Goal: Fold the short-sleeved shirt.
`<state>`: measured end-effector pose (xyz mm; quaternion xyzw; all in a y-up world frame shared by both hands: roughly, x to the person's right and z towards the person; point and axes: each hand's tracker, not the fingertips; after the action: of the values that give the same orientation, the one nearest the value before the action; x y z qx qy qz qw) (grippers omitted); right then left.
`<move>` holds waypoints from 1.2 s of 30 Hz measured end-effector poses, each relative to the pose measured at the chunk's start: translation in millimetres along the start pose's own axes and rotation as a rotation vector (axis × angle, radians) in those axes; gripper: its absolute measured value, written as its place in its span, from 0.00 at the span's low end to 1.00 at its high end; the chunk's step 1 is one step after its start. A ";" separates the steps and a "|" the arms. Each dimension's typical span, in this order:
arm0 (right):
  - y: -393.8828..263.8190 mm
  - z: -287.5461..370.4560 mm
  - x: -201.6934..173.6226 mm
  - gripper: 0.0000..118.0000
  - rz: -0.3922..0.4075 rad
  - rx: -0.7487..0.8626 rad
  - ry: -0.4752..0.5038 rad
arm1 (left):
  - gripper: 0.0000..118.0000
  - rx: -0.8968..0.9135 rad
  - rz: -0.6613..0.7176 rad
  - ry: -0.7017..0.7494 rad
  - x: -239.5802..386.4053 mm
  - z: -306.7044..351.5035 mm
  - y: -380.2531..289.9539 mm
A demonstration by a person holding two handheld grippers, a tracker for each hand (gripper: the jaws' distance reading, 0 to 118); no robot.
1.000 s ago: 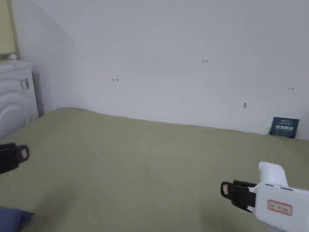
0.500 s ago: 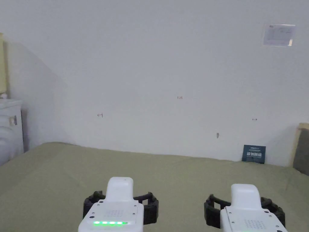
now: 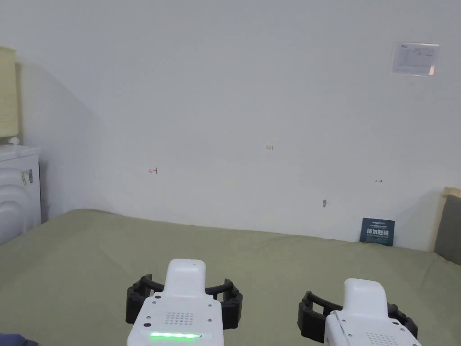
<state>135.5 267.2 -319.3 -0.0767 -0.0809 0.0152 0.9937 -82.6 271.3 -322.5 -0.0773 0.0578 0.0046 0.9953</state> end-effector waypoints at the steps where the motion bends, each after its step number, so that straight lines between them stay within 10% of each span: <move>1: 0.5 -1.4 0.2 0.93 0.001 -0.006 0.001 | 1.00 0.011 0.002 0.015 -0.6 0.3 1.6; 25: 35.6 -5.7 29.0 0.93 -0.124 0.044 0.063 | 1.00 0.027 -0.008 -0.026 -5.3 -8.2 25.2; 31: 27.1 -14.6 2.5 0.93 0.140 0.087 -0.040 | 1.00 0.013 0.003 -0.035 -10.4 -14.3 24.8; 36: 25.0 -18.6 1.6 0.93 0.039 0.054 0.081 | 1.00 0.003 0.008 -0.018 -13.6 -17.7 25.6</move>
<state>139.7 289.1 -341.0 -0.0517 -0.0385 0.0337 0.9974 -98.5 293.8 -342.2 -0.0754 0.0491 0.0093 0.9959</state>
